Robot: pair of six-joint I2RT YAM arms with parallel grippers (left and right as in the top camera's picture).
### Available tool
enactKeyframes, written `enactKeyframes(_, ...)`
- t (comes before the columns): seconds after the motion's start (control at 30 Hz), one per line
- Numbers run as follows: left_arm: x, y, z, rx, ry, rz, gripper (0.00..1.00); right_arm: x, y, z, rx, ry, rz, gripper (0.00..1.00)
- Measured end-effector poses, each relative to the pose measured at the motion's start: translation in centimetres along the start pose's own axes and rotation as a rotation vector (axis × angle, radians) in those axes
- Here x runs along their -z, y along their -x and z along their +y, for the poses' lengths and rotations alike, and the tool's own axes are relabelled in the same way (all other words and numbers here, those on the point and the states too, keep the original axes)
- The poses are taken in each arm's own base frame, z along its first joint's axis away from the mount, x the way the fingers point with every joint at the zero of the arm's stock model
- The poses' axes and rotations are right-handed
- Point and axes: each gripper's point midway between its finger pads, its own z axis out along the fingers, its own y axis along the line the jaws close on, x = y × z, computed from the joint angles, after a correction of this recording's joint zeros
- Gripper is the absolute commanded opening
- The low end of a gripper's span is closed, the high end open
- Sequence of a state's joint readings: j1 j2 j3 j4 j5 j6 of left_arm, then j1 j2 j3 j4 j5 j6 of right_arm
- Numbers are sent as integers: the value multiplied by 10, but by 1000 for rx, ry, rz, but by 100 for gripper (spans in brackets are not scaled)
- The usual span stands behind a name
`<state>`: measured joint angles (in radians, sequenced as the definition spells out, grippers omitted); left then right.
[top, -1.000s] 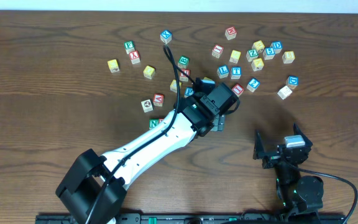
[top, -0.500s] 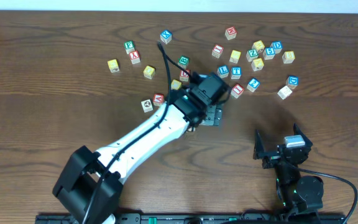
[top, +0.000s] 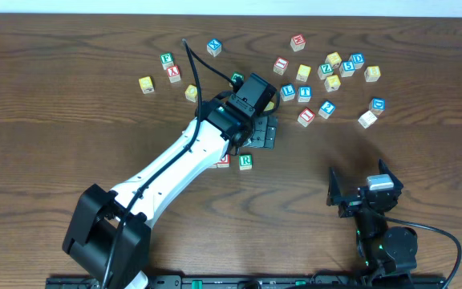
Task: Spell out NEURIPS
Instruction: 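Open the left gripper and lift away from the R block, then retract the left arm to the left side of the table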
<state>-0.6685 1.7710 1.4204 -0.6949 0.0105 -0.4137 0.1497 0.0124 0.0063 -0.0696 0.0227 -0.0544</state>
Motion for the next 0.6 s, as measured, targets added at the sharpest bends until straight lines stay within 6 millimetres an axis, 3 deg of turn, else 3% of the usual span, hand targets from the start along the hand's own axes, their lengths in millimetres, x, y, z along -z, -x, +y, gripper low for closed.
enactKeyframes(0.4,0,2,3,-47,-4,2,94,0,0,0,0,0,0,99)
enactKeyframes(0.6,3,7,43,-41,9,58,95,0,0,0,0,0,0,99)
